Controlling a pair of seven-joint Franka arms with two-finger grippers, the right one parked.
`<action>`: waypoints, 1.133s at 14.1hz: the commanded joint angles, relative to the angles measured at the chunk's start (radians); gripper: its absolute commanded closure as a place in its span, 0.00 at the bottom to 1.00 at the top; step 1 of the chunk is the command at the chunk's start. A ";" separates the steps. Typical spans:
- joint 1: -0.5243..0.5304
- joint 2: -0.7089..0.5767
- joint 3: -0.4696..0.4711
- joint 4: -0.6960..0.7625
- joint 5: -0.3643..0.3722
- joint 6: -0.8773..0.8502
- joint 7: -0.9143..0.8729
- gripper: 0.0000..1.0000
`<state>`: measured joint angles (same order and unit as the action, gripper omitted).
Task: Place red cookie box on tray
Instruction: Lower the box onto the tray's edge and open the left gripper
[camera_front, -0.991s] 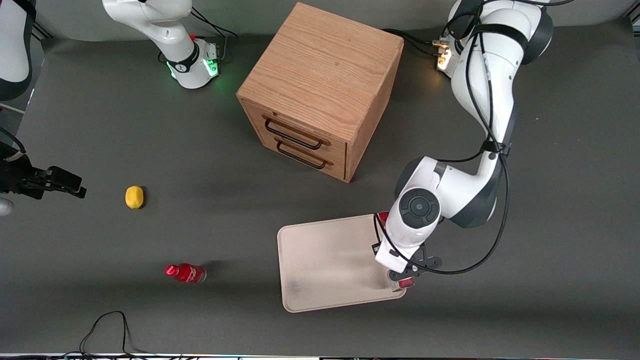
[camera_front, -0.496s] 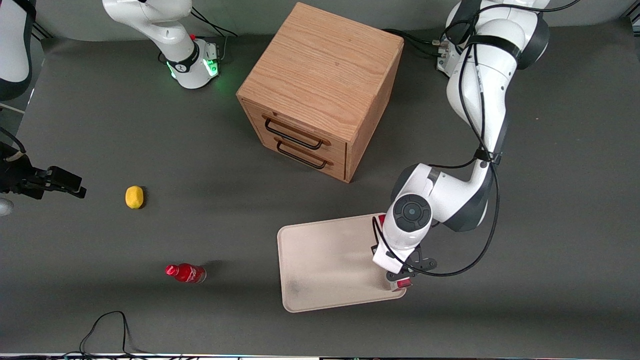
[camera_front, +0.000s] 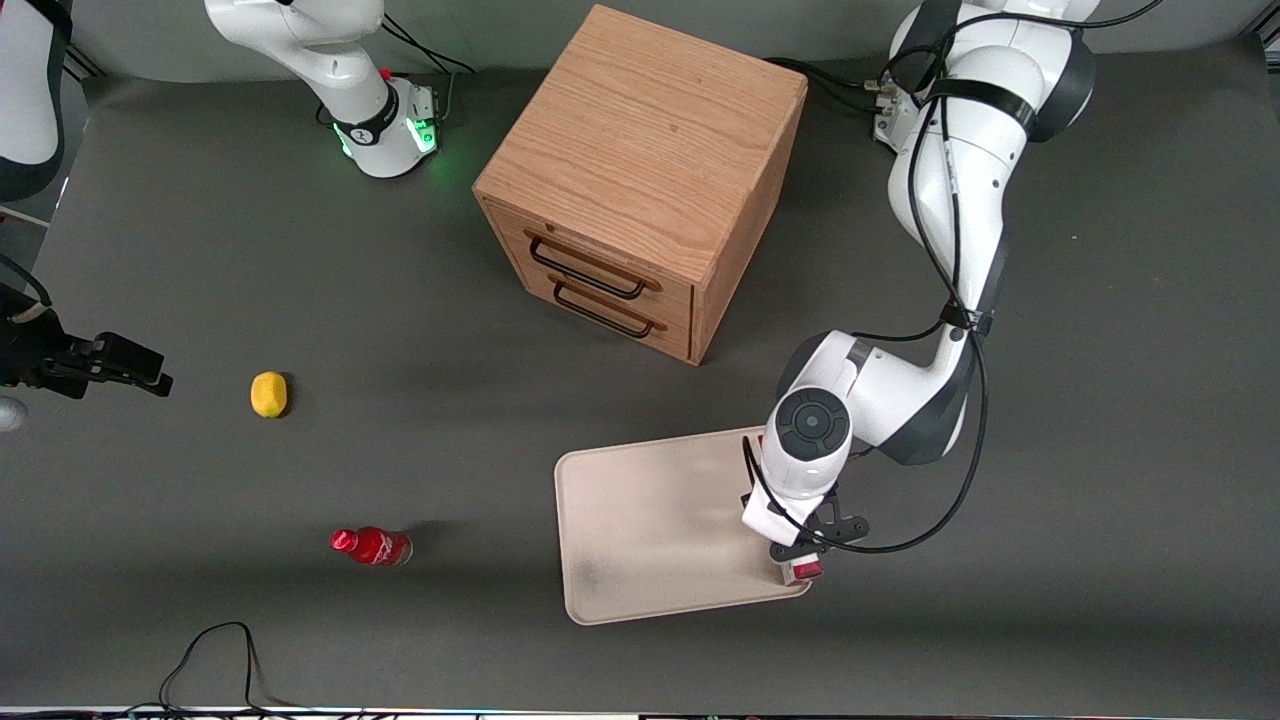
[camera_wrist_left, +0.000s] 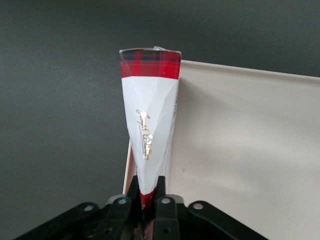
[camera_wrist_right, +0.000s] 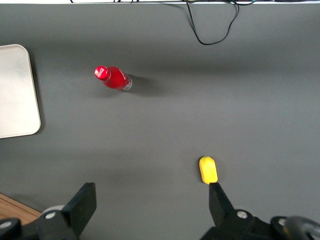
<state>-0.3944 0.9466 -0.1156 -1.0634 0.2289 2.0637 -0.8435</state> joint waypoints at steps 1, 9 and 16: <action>-0.003 -0.020 0.001 -0.012 0.024 0.010 -0.031 0.00; 0.005 -0.065 -0.006 0.000 0.009 -0.043 -0.035 0.00; 0.029 -0.187 -0.013 0.045 -0.032 -0.215 -0.025 0.00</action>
<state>-0.3830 0.8574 -0.1219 -1.0255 0.2205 1.9537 -0.8595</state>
